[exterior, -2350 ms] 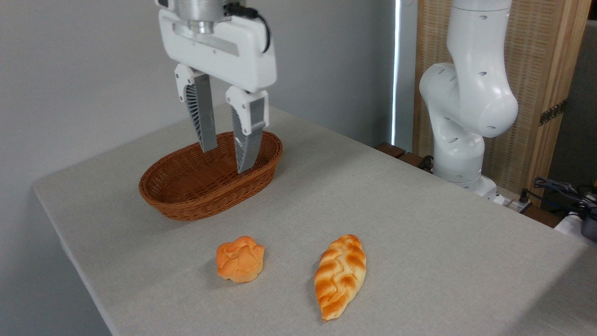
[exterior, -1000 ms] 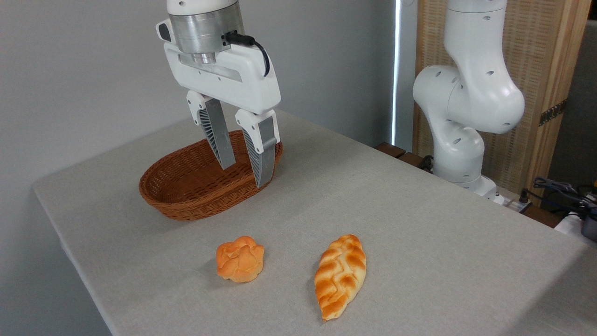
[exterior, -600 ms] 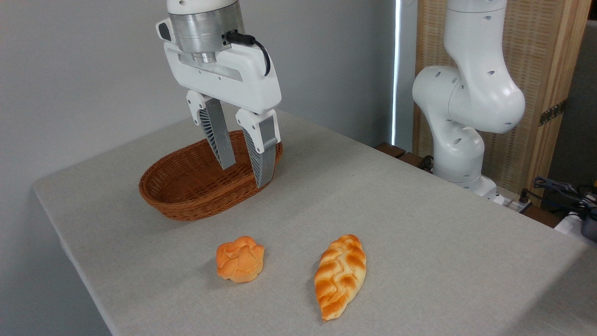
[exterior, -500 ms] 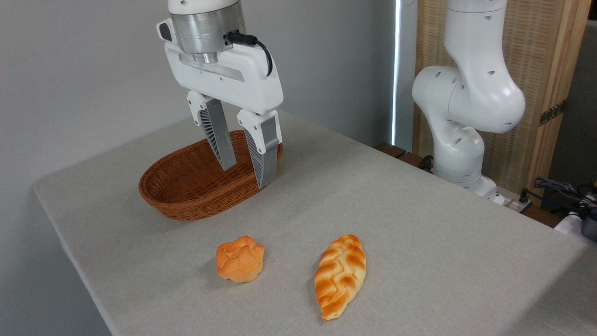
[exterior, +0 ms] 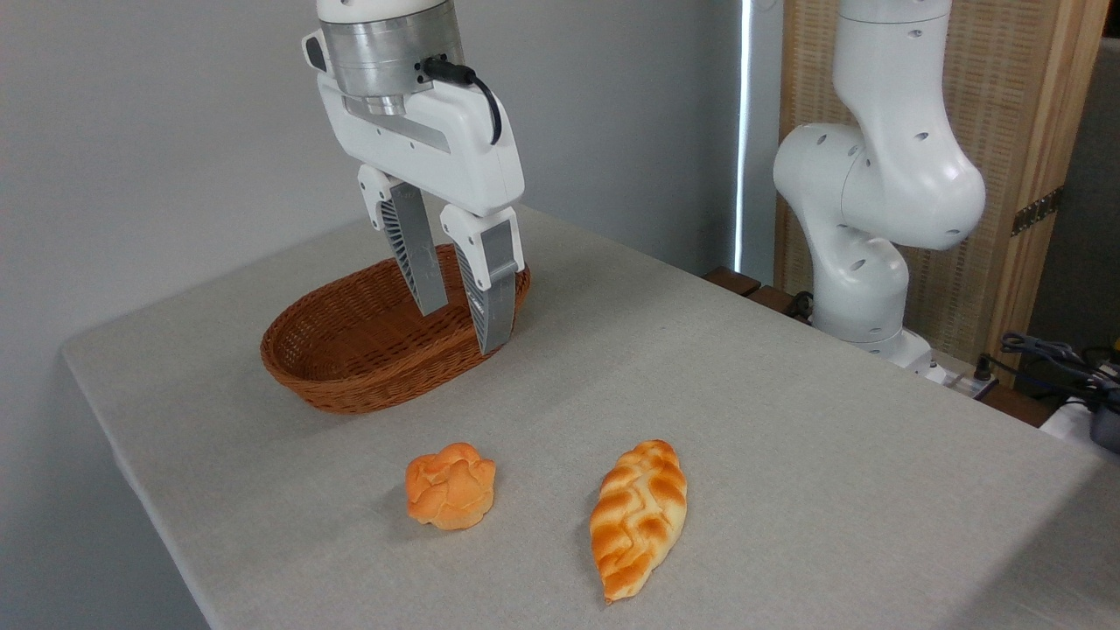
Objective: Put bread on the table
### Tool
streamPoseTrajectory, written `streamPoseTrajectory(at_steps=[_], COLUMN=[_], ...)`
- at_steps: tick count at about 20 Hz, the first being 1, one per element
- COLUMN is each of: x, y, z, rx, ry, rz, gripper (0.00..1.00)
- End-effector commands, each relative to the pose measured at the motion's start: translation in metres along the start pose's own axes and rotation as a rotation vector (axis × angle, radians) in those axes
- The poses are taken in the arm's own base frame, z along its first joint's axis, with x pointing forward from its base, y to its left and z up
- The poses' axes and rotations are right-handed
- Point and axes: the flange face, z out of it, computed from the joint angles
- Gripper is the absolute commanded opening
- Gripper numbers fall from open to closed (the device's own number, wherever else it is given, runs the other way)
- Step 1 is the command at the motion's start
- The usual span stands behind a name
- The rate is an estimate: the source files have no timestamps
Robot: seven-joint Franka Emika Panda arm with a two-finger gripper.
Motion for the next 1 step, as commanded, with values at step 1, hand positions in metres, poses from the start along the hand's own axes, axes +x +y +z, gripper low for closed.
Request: streamPoseTrajectory(at_steps=[1], x=[-0.0038], y=[-0.0003], z=[-0.0062], rx=[0.0], ry=[-0.002], rz=[0.016], gripper=[1.0])
